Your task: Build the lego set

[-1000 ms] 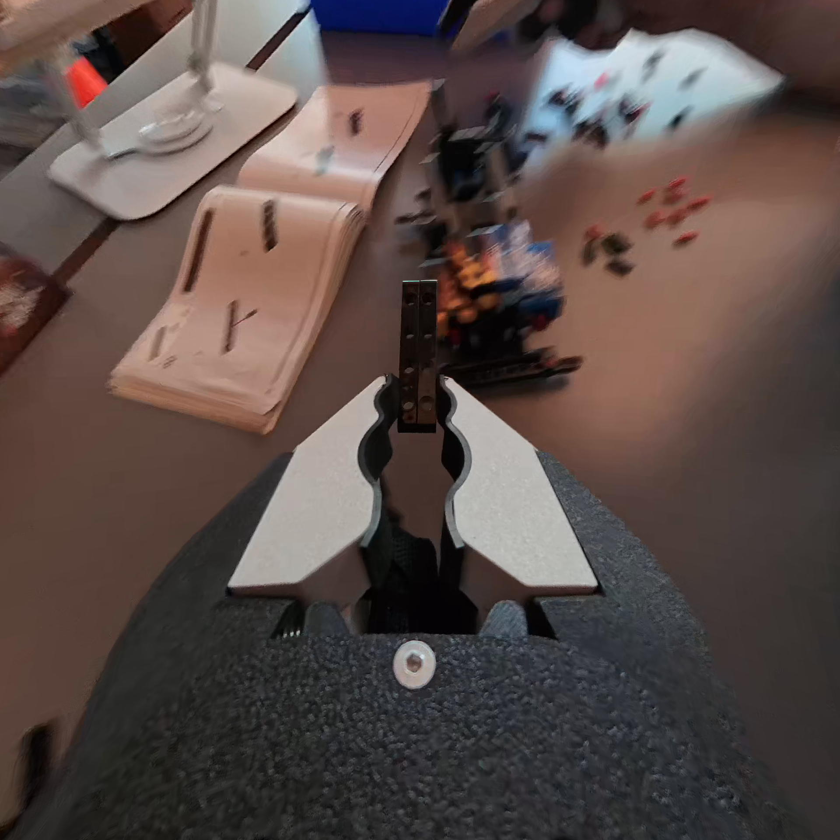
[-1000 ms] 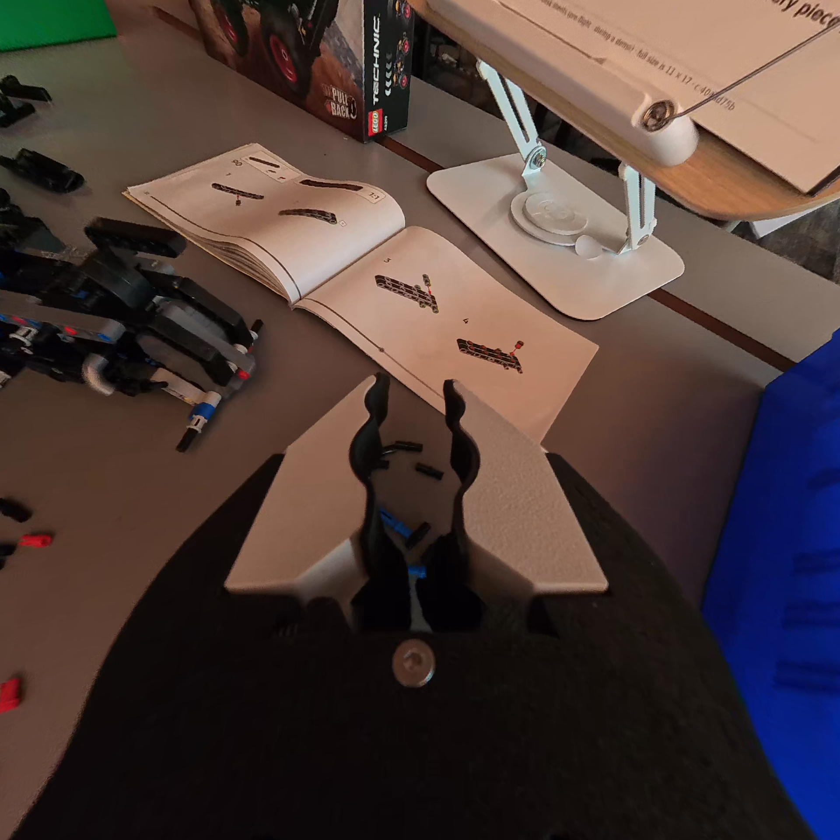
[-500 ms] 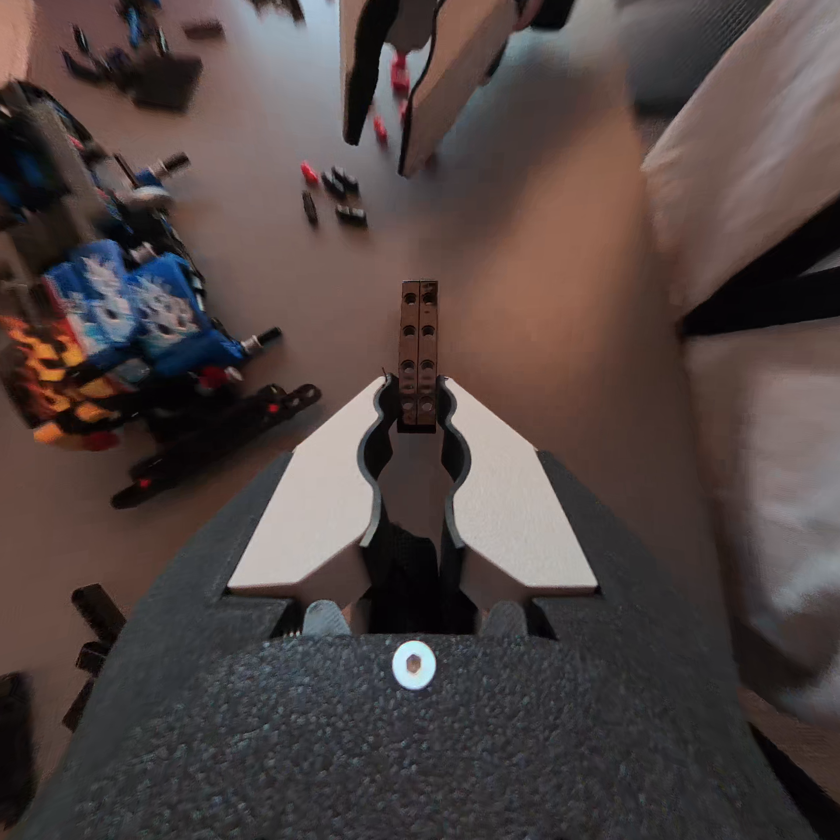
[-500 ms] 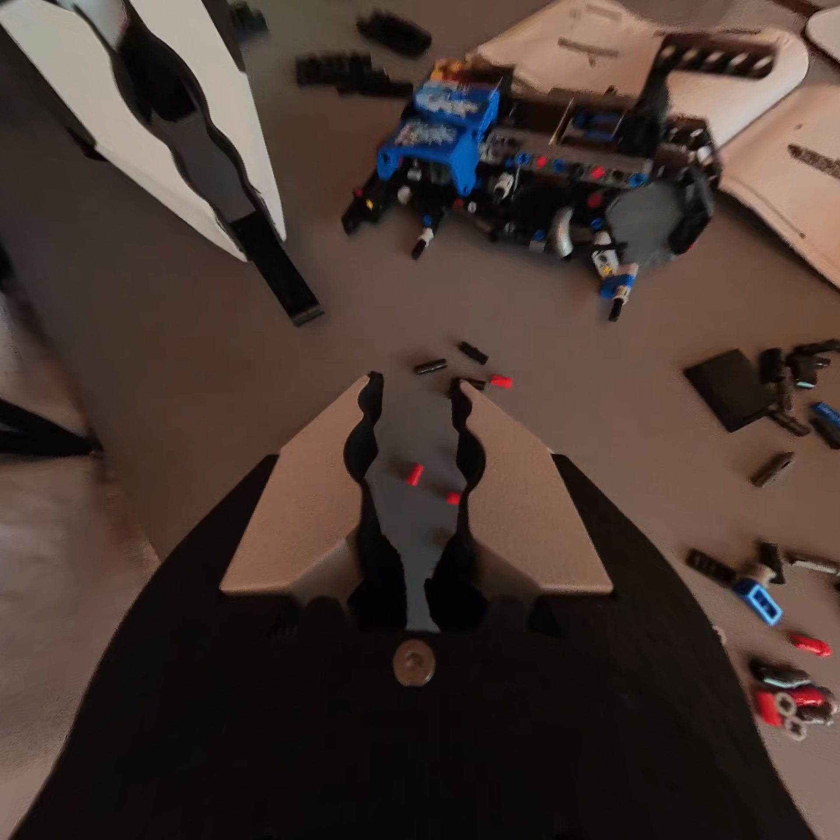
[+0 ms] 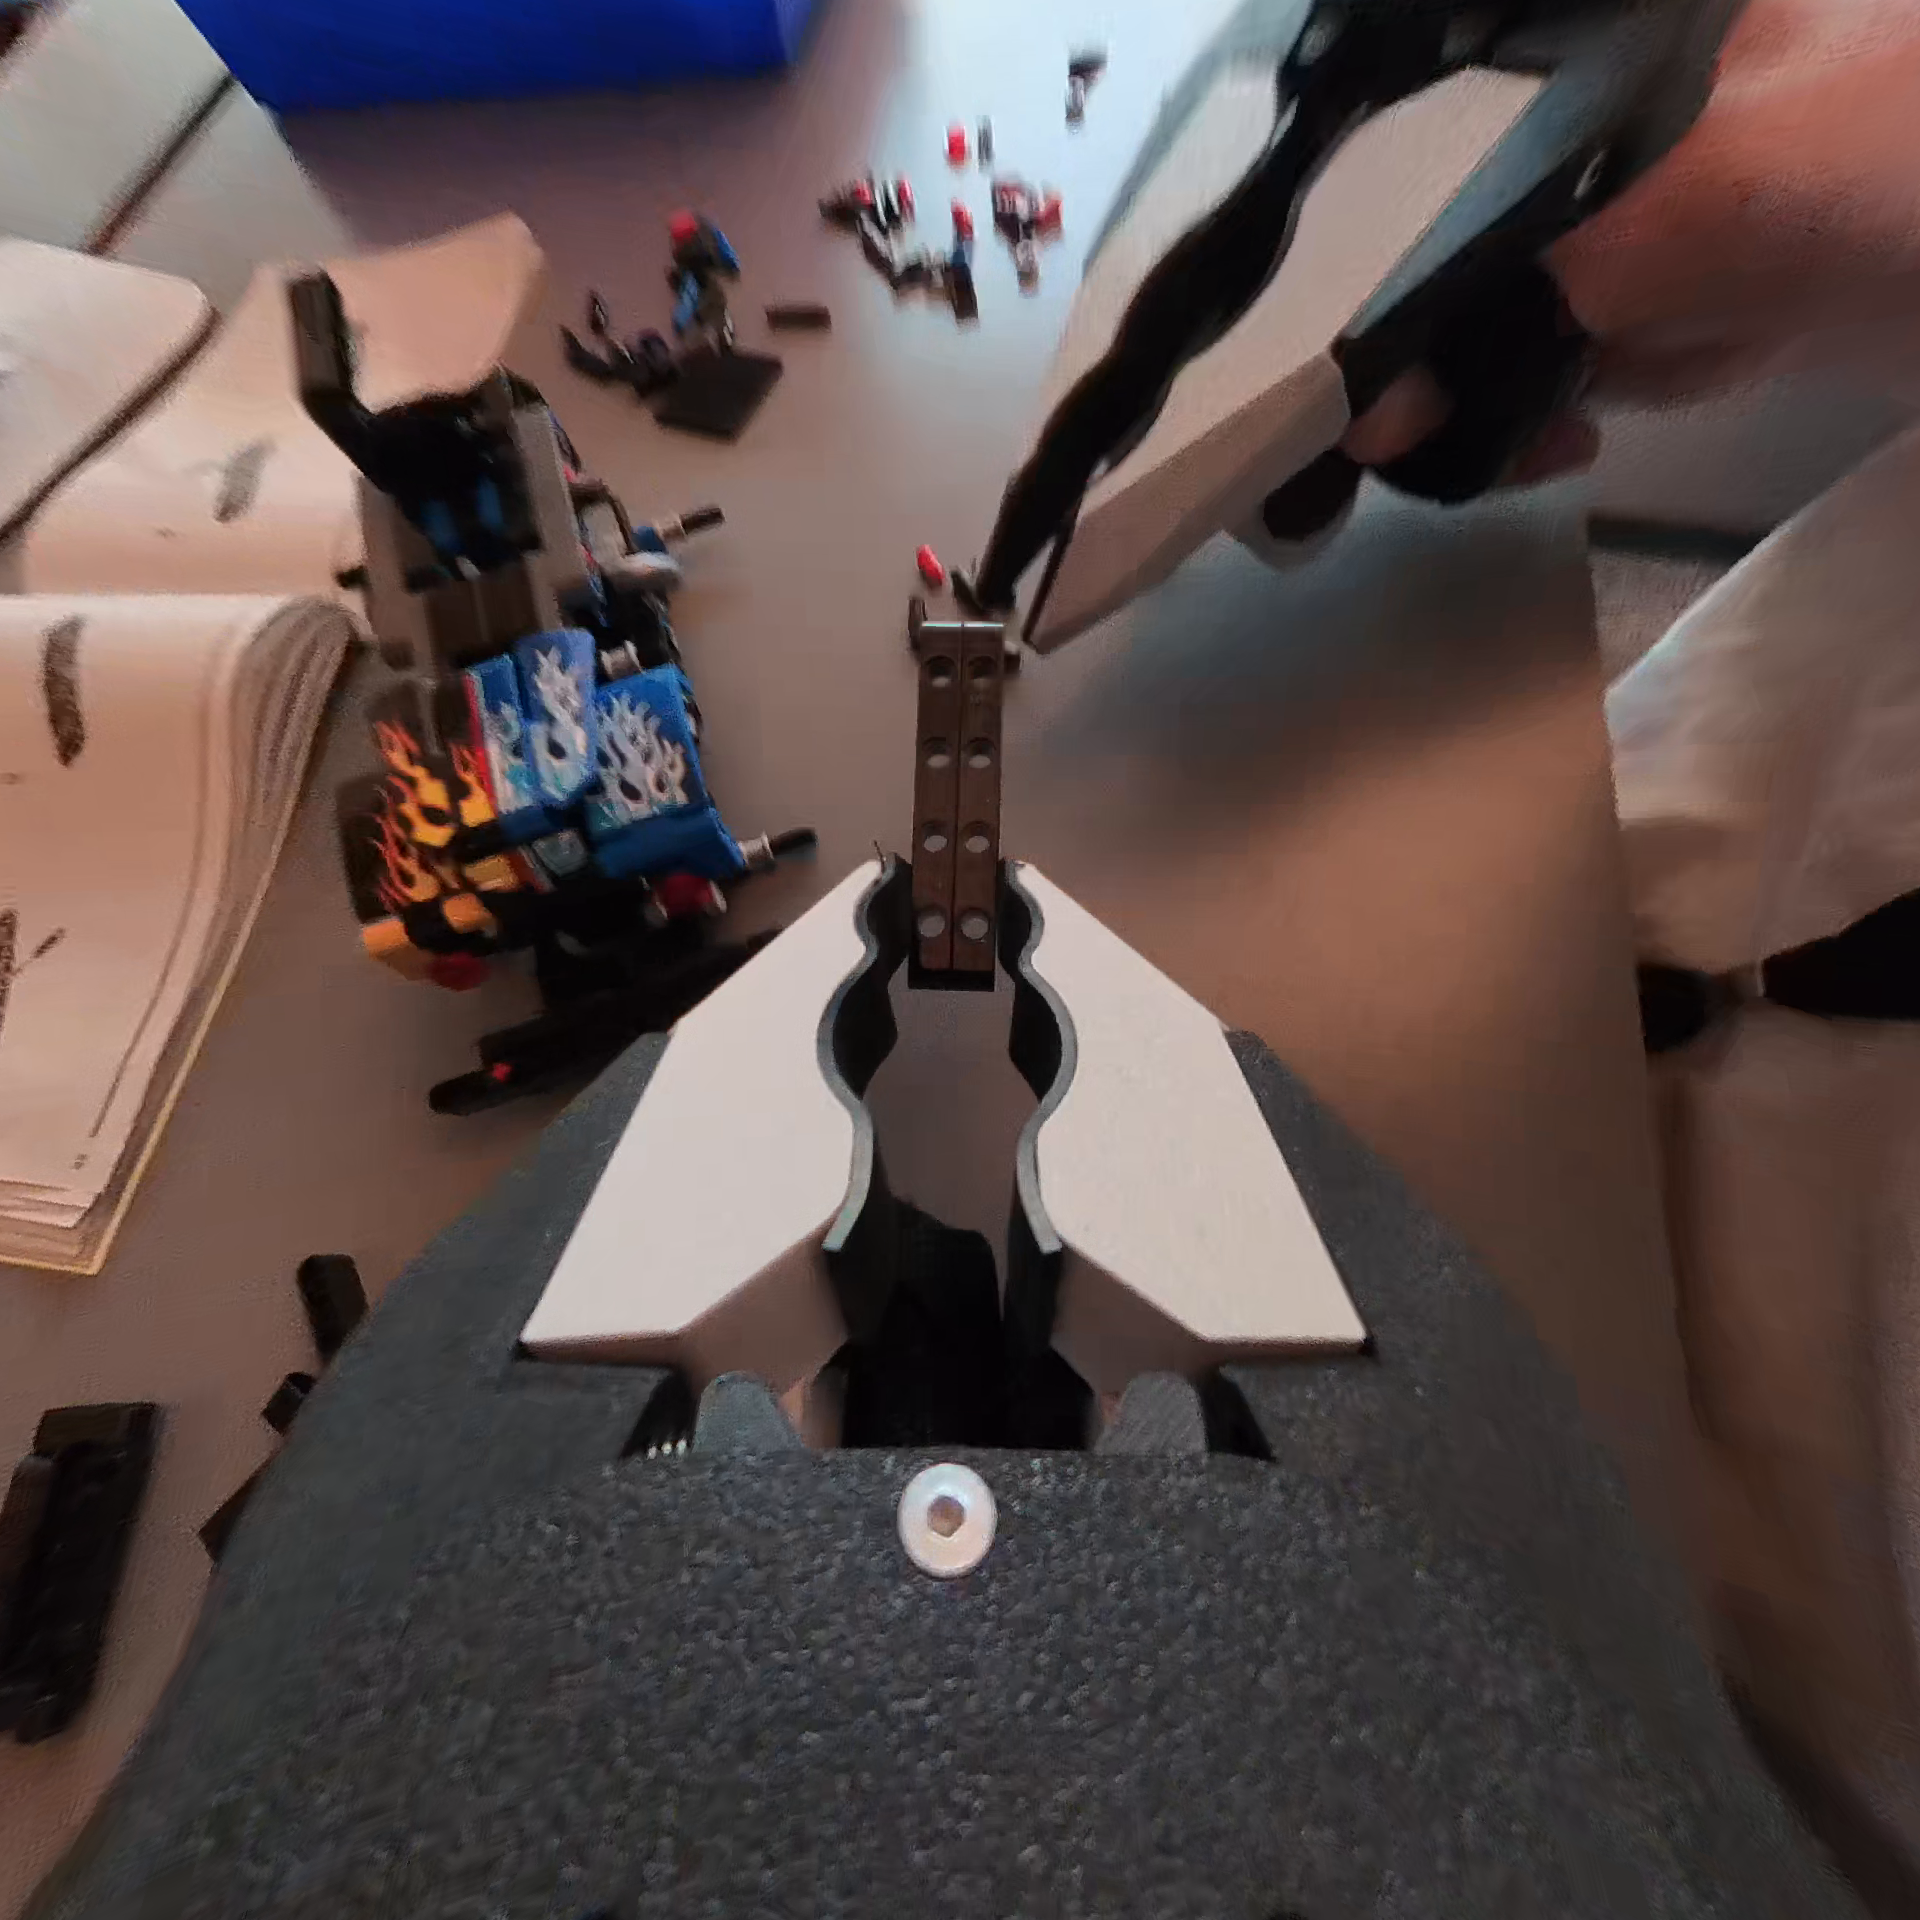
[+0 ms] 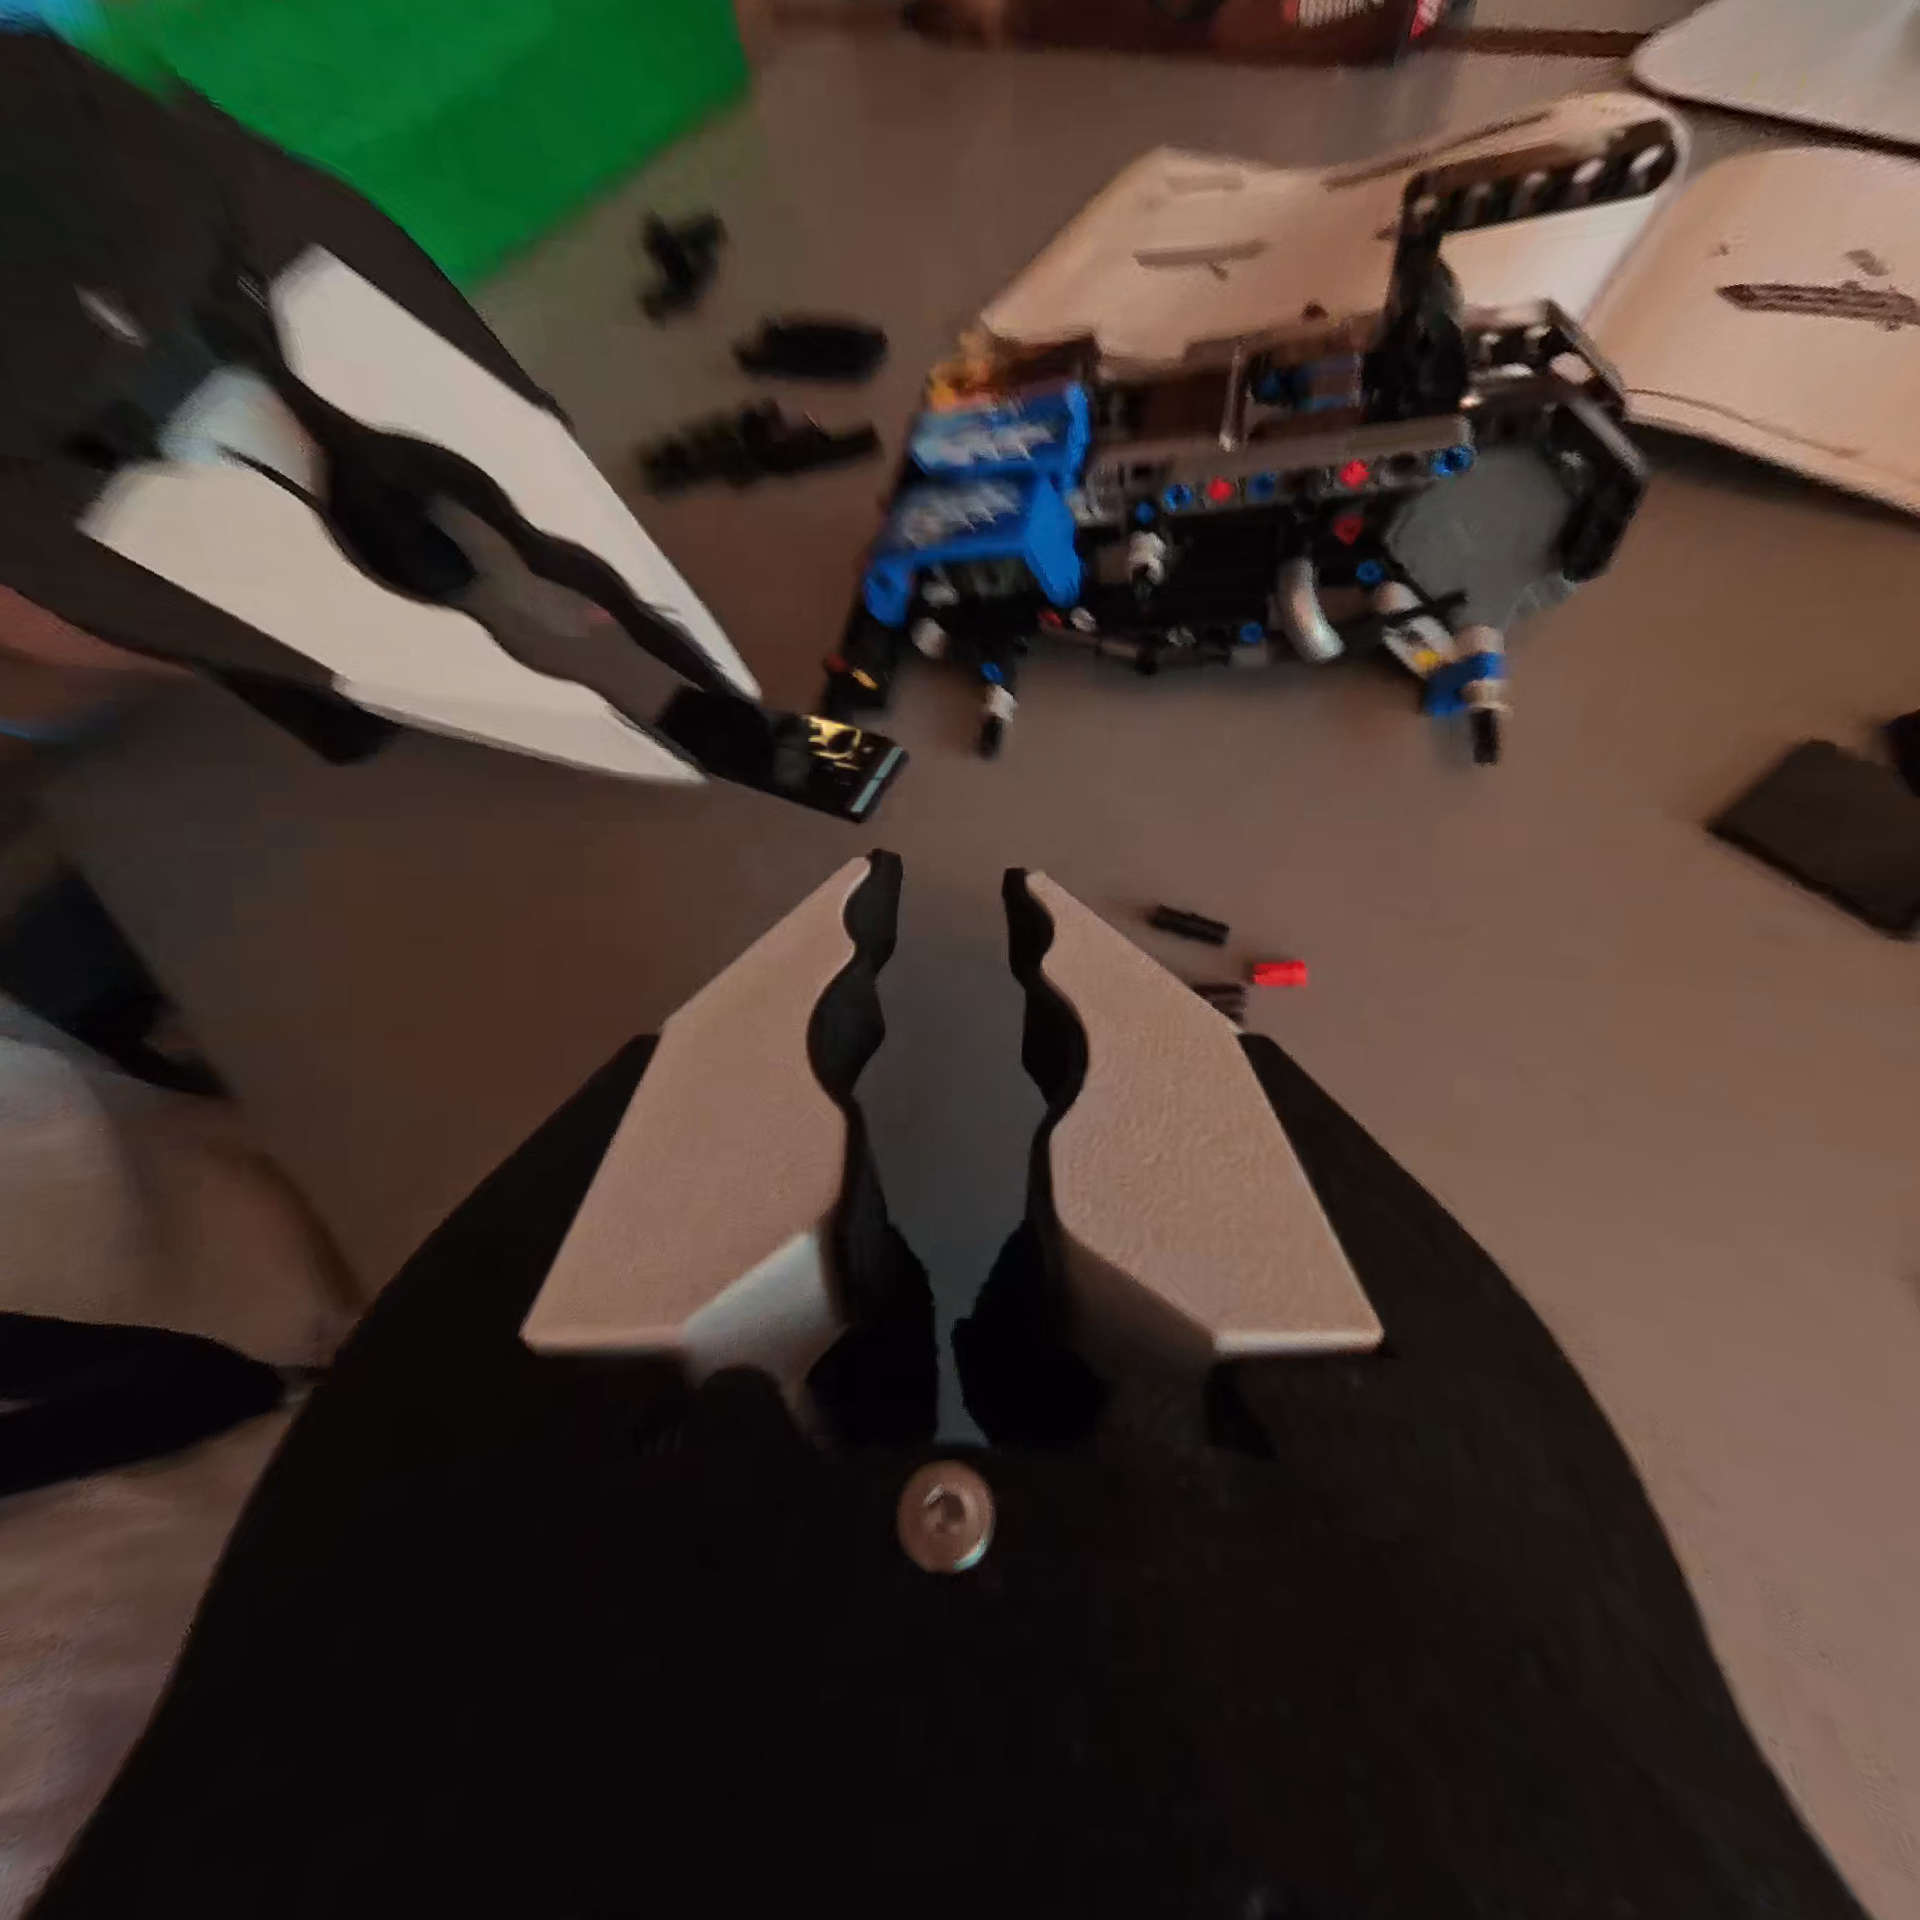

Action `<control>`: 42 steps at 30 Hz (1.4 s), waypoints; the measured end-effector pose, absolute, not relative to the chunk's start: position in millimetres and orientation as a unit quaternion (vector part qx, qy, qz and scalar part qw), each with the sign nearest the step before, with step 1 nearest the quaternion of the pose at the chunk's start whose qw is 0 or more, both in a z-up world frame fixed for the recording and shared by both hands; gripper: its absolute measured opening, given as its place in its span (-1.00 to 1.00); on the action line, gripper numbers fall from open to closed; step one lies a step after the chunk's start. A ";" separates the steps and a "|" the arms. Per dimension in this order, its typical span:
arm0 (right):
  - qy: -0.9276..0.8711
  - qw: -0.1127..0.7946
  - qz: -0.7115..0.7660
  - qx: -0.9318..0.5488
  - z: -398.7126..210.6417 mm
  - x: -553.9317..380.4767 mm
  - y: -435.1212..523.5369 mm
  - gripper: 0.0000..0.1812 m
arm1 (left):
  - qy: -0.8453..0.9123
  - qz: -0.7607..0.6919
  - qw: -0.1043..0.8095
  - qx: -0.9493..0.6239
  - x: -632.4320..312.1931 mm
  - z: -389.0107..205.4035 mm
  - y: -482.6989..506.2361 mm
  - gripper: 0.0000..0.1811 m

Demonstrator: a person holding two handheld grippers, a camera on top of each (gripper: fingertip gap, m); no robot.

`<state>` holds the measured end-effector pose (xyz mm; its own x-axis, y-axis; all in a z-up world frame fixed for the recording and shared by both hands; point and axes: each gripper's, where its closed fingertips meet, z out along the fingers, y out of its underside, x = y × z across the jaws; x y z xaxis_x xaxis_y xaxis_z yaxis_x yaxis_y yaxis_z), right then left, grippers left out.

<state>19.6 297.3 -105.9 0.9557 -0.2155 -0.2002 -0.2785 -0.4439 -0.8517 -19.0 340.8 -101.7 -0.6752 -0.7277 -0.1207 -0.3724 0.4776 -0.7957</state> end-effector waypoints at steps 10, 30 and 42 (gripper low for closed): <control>0.185 0.583 0.338 -0.715 -67.9 -10.8 313.4 -0.90 | 0.825 -0.399 0.316 -0.244 -21.1 -86.6 328.1 -0.84; 0.104 0.606 0.255 -0.747 -60.6 -17.6 295.5 -0.92 | 0.875 -0.394 0.190 -0.207 -26.4 -81.0 310.6 -0.55; 0.008 0.591 0.191 -0.783 -61.1 -41.7 294.3 -0.92 | 0.862 -0.450 0.030 -0.233 -43.1 -84.7 296.6 -0.71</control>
